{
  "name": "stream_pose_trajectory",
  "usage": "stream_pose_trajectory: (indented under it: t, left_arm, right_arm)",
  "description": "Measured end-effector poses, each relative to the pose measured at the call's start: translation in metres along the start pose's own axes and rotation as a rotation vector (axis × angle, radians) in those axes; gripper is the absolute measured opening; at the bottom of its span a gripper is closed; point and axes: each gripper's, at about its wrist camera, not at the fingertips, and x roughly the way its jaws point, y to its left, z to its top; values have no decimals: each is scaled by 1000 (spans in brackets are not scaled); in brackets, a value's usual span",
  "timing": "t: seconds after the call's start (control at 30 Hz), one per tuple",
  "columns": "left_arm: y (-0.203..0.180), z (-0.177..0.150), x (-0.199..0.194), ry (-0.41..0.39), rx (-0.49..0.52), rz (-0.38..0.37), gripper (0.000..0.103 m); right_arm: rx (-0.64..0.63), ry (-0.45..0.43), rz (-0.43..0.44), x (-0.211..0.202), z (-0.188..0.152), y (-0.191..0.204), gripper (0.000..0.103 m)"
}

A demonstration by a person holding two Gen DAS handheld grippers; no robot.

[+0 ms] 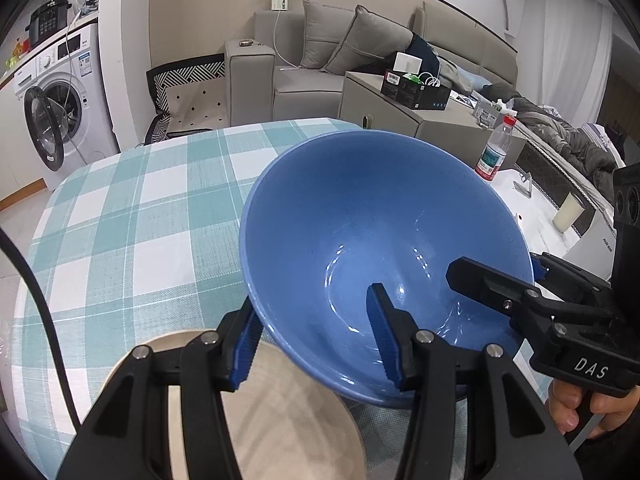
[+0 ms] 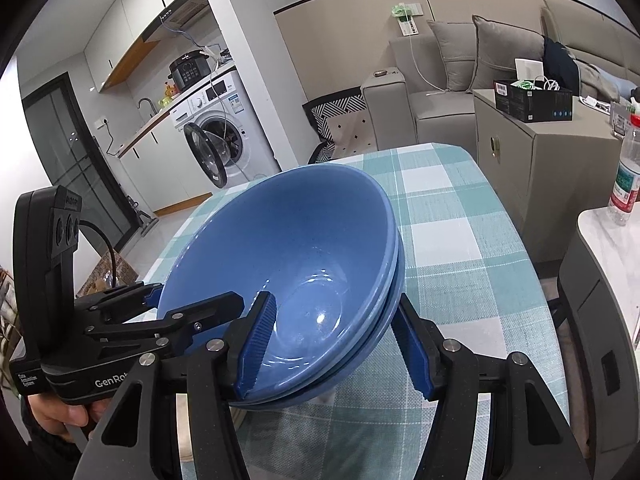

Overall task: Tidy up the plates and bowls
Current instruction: 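Lift the blue bowl stack and carry it over the cream plates with both tools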

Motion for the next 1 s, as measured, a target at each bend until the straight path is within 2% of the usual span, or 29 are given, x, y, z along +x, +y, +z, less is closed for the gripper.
stream_pose_trajectory:
  t: [0.4,1.0]
  left_arm:
    - [0,2,-21,-36,-2,15,50]
    - [9,-12,-62,-74,-24,41,50]
  right_arm:
    - [-21,-24,11,-15,3,14,61]
    - [-70,-41,56,-30,3,45,61]
